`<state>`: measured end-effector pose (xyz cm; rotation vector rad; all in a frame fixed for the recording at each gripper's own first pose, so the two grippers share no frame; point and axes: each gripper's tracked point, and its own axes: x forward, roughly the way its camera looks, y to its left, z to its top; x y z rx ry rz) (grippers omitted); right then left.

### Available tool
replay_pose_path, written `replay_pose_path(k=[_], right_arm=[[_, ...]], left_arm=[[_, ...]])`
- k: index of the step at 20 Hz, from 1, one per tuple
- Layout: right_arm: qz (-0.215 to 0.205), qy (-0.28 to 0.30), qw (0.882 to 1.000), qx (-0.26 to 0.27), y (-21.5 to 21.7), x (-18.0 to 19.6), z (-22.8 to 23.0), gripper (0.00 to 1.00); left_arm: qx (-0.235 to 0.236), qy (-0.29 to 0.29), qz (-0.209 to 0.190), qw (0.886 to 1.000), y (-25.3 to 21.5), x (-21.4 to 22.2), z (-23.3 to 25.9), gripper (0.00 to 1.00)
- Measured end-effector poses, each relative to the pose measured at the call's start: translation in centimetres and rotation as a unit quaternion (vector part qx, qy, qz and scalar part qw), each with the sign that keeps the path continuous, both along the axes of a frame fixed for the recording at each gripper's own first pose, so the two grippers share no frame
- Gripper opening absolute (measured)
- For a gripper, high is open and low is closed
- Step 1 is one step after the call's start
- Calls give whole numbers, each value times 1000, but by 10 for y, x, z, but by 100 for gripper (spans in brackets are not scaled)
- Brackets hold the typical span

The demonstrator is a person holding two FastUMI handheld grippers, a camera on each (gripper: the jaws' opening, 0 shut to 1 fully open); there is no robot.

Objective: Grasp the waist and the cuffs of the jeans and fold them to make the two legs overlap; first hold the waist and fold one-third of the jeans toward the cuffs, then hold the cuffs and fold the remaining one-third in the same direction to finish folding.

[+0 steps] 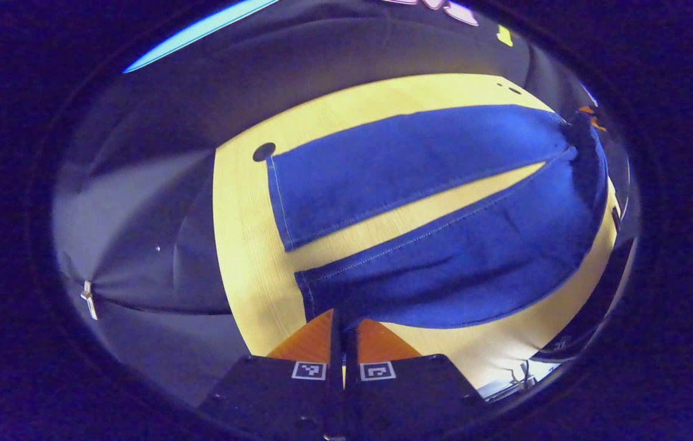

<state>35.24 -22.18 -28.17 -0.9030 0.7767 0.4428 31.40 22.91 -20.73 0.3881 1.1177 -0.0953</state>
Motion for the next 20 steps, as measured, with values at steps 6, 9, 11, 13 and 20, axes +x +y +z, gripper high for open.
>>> replay_pose_path(k=[6,9,11,13,20], right_arm=[[-188,19,976,107,-5,94,-15,10],[-275,26,946,167,-10,116,5,10],[-310,32,933,181,-15,118,20,10],[-324,30,926,190,-14,129,28,11],[-362,0,907,217,-8,125,48,77]], left_arm=[[-51,-29,73,996,6,145,-13,6],[-89,-37,129,987,18,192,-26,6],[-90,-45,171,980,25,198,-23,6],[-77,-55,185,978,35,207,-30,6],[-104,-178,156,966,1,243,23,77]])
